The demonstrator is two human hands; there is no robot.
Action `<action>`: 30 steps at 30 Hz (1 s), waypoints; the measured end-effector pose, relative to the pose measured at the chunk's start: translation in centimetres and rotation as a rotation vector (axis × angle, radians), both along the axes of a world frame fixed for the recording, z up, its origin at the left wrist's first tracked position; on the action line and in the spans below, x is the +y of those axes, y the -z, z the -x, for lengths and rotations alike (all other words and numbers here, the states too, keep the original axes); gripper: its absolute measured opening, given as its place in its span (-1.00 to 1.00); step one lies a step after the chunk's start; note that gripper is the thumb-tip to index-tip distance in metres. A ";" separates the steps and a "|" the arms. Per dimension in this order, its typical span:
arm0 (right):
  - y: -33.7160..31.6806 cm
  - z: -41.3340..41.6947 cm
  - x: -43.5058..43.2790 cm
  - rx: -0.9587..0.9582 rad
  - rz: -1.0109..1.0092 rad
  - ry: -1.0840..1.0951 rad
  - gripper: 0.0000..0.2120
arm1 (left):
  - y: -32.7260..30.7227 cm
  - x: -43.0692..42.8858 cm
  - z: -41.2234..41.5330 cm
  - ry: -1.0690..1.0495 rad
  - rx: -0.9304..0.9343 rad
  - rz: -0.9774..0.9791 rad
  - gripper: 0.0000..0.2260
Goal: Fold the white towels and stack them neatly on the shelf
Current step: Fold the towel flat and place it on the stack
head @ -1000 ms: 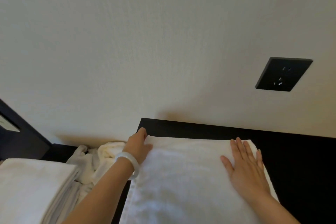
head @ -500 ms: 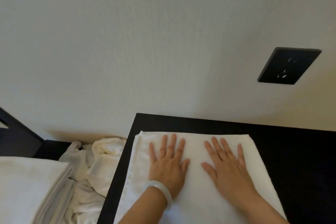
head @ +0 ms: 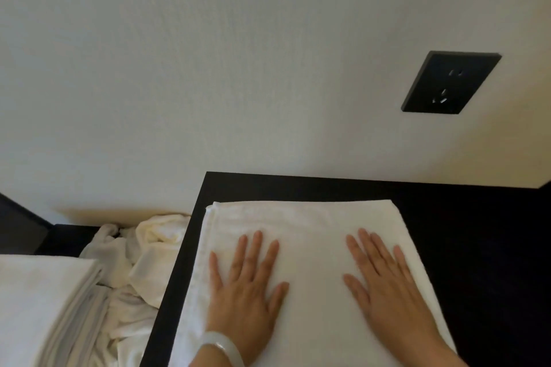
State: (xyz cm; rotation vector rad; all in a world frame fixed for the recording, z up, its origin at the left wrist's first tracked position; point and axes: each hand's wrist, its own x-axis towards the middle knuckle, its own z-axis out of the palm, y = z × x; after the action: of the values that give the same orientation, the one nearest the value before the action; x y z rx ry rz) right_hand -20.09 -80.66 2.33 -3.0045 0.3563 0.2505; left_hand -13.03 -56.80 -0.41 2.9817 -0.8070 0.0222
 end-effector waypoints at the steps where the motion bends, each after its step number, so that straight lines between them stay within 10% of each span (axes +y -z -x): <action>1: 0.3 0.5 -1.3 -0.047 0.003 0.050 -0.25 | 0.7 1.2 -0.6 -0.069 -0.027 -0.008 -0.45; 6: -1.0 0.6 -1.2 -0.037 0.048 0.192 -0.08 | 0.6 2.9 -2.2 -0.229 -0.063 0.011 -0.43; 12: 0.9 4.6 5.8 0.051 -0.058 0.024 -0.37 | -0.5 -1.0 5.5 0.052 0.035 0.003 -0.42; 19: -0.8 10.1 -0.2 -0.055 0.119 0.346 -0.24 | -0.3 7.4 5.3 -0.324 0.032 0.048 -0.34; 30: 0.6 15.9 4.4 -0.078 -0.061 -0.115 -0.38 | -0.4 6.9 13.1 0.240 0.061 0.016 -0.47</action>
State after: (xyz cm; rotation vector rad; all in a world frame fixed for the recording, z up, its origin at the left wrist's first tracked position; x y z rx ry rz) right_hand -35.97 -76.27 1.75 -2.9675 0.1662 0.1494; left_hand -26.12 -49.86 0.04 2.8338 -1.1434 -0.0713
